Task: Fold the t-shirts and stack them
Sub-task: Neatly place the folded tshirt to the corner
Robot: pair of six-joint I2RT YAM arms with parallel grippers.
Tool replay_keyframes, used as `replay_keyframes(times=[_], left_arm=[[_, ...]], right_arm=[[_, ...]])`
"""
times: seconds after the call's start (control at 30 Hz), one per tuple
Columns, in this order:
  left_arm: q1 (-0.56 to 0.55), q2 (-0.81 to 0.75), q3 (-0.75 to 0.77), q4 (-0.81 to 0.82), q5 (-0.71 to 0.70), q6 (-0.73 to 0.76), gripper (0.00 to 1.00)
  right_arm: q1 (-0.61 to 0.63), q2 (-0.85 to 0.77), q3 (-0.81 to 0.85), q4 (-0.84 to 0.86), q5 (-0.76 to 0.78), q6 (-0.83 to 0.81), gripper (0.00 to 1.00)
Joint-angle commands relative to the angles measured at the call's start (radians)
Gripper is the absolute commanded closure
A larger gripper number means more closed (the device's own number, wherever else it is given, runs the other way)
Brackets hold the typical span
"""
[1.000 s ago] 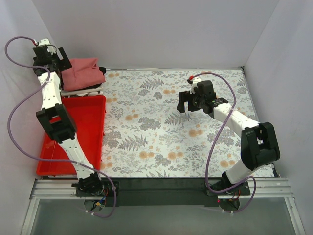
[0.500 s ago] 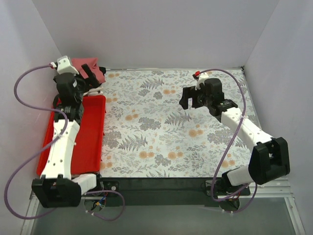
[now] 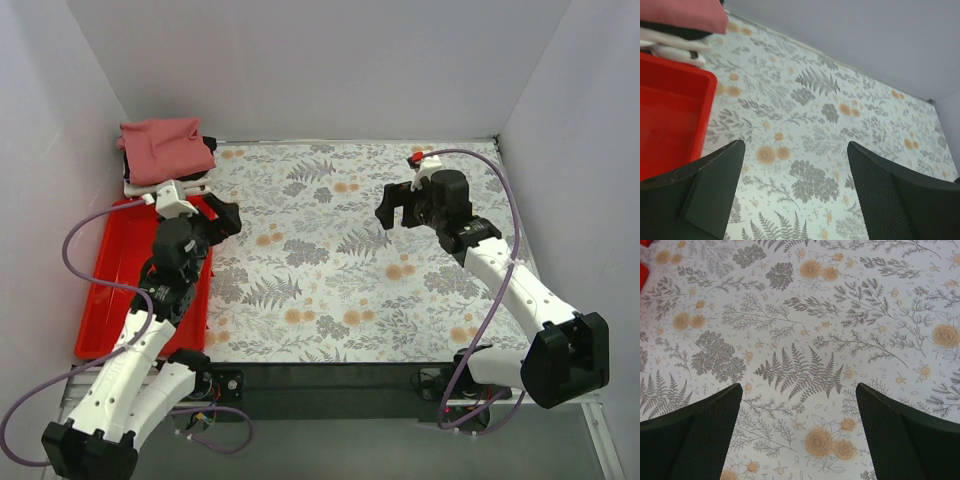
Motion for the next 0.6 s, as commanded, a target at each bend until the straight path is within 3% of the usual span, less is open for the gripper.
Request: replay_keyframes(times=[0.0, 0.57], left_arm=[[-0.053, 0.015, -0.047, 0.015, 0.02, -0.045, 0.24], [-0.102, 0.102, -0.072, 0.108, 0.106, 0.004, 0.24]], right_arm=[[-0.003, -0.032, -0.028, 0.009, 0.035, 0.016, 0.13], [-0.004, -0.075, -0.073, 0.003, 0.089, 0.025, 0.13]])
